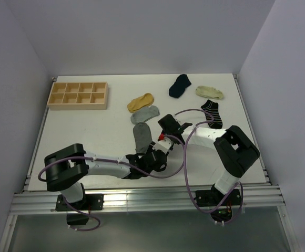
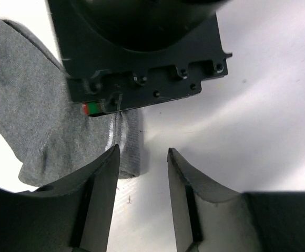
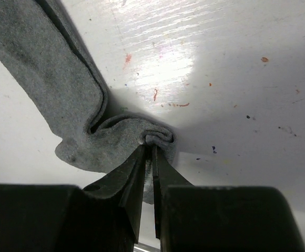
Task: Roll the socks
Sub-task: Roll the sock at the center of the board.
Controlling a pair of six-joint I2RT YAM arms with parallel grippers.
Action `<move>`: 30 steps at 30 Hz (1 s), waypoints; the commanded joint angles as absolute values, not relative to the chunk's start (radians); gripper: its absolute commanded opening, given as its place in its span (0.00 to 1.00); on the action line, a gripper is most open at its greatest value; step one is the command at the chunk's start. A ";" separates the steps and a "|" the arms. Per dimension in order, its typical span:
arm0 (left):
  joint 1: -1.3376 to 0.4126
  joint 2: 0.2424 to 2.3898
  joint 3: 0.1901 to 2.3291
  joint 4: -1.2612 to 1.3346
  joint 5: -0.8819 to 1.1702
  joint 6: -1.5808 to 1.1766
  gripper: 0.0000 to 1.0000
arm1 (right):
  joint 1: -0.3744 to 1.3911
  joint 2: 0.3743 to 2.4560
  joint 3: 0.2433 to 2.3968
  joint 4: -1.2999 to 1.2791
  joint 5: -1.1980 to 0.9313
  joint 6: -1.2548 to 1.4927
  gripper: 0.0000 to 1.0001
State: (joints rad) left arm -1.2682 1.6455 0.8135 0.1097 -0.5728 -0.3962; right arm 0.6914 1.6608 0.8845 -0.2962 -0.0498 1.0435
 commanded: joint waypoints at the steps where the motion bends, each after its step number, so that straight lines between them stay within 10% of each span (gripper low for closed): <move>1: -1.279 1.681 0.857 0.110 -0.630 -0.344 0.45 | 0.699 1.713 0.873 -0.348 -0.052 1.035 0.17; 30: -1.319 1.838 0.896 0.022 -0.706 -0.367 0.34 | 0.687 1.718 0.865 -0.348 -0.063 1.039 0.17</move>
State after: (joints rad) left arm -1.3025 1.7977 0.8703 0.0734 -0.7250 -0.3634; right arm 0.6834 1.6726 0.8845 -0.2756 -0.0933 1.0473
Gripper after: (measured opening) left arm 0.363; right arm 0.167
